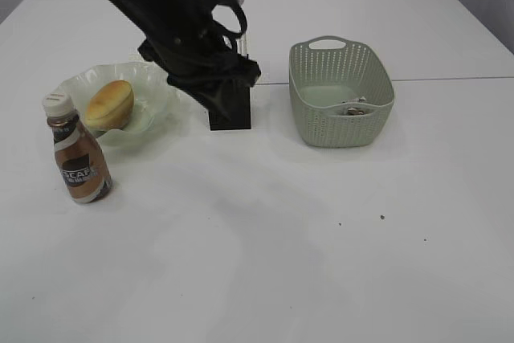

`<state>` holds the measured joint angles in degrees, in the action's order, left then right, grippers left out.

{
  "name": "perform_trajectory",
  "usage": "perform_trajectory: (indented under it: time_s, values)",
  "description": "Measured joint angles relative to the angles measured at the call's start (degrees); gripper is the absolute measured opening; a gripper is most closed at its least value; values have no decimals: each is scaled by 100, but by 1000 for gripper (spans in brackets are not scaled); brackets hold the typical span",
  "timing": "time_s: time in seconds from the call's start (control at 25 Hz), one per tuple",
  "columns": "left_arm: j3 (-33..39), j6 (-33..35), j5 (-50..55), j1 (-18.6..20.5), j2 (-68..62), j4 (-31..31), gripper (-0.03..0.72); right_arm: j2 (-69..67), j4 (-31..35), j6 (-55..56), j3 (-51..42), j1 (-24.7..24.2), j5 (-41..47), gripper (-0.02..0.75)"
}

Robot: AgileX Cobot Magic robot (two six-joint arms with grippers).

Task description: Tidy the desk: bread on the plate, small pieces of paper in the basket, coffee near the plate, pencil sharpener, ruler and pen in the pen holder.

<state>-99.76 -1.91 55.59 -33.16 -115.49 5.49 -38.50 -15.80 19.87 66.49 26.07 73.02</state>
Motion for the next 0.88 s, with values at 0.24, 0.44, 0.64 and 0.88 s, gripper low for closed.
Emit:
perform_trajectory:
  time_s: [0.24,0.44,0.64,0.88]
  values:
    - [-184,8,922,-19,540,-236,278,0,0,0,0,0,0,351]
    - [-184,8,1472,-19,943,-443,326,0,0,99,0,0,22,352]
    - [-151,-2,1536,-54,1595,-496,330,0,0,188,0,0,22,392]
    - [159,-143,1569,-54,2623,-448,330,0,0,209,0,0,22,464]
